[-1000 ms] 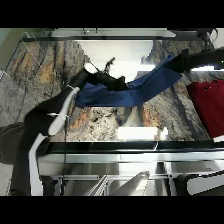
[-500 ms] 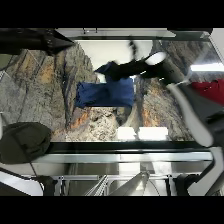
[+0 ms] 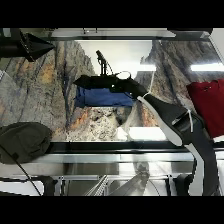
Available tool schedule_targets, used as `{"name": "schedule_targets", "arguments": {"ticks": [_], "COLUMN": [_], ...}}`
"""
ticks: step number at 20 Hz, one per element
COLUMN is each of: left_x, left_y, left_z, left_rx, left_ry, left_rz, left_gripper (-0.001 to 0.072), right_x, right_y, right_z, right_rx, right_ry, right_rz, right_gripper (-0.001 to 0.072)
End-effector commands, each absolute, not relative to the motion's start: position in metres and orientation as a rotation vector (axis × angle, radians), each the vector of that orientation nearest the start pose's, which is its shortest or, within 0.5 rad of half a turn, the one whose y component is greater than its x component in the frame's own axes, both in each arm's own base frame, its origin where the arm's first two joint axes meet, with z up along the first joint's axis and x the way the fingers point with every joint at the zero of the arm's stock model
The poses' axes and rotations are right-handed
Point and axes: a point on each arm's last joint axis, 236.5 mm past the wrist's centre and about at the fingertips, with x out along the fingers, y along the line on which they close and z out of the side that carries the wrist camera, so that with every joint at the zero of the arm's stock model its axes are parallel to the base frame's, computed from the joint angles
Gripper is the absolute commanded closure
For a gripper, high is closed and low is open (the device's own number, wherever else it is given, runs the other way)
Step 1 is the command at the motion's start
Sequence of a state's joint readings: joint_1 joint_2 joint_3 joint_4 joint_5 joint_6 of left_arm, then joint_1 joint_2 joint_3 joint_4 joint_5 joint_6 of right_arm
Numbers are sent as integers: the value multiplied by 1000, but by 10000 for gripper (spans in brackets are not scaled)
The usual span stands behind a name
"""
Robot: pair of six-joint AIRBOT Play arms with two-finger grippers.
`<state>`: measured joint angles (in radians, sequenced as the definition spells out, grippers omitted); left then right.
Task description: Fold the shirts.
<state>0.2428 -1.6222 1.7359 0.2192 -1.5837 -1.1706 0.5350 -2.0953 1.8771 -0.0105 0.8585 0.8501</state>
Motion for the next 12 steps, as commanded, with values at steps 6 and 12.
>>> {"name": "schedule_targets", "arguments": {"ticks": [6, 12], "left_x": [441, 441], "left_y": [-132, -132], "left_z": [218, 218], "left_rx": [-744, -743], "left_ry": [865, 864], "left_rz": [-1099, -1098], "left_gripper": [700, 701], "right_x": [502, 520], "right_y": [285, 178], "right_z": [47, -25], "right_rx": [490, 515], "right_ry": [1112, 1307], "right_rz": [930, 633], "right_gripper": [470, 81]}}
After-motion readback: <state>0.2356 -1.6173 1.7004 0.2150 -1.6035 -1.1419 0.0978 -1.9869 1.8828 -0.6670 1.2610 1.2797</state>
